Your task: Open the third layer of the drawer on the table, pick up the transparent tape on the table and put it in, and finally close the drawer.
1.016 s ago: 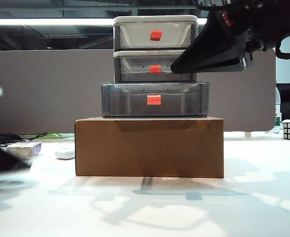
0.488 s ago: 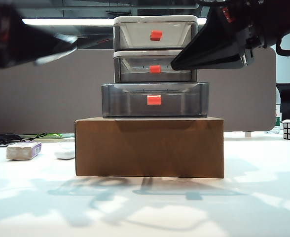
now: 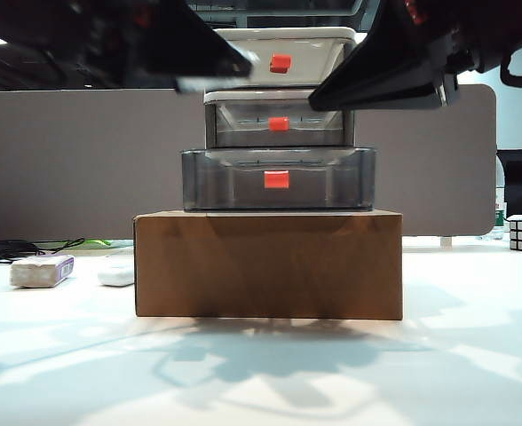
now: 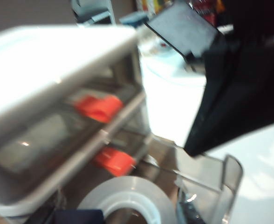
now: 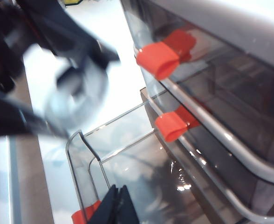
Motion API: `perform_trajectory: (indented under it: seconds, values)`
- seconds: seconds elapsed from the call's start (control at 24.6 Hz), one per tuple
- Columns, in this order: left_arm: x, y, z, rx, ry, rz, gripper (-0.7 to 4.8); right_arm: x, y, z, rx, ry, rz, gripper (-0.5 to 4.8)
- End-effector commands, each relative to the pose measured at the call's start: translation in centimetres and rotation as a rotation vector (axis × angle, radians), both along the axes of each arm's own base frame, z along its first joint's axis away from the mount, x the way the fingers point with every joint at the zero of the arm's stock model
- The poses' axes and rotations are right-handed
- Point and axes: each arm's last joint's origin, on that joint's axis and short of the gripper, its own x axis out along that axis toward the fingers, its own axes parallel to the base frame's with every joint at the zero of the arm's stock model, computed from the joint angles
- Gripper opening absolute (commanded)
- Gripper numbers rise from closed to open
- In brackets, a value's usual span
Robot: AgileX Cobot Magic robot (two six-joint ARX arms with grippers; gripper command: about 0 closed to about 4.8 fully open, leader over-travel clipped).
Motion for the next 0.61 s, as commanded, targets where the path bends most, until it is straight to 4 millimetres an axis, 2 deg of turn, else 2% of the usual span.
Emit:
perform_trajectory:
  seconds: [0.04,0.33,0.49,0.53,0.61]
  values:
    - [0.3,-1.2,-0.3,0.016,0.015,-0.034,0.66,-0.2,-0.1,0.7,0.016,-0.030,0.001,-0.05]
    - [0.7,-3.4,-2.1,0.050,0.043,-0.064,0.77,-0.4,-0.2,0.9,0.020,-0.036,0.002,-0.05]
    - [0.8,-3.5,-2.4,0.058,0.052,-0.063,2.26,-0.4,-0.2,0.9,0.017,-0.030,0.003,-0.05]
    - [0.8,-3.5,-2.3,0.056,0.051,-0.062,2.47,-0.4,-0.2,0.9,0.017,-0.030,0.003,-0.05]
    - [0.8,-3.5,-2.4,0.057,0.052,-0.063,2.55,-0.4,-0.2,0.9,0.017,-0.029,0.003,-0.05]
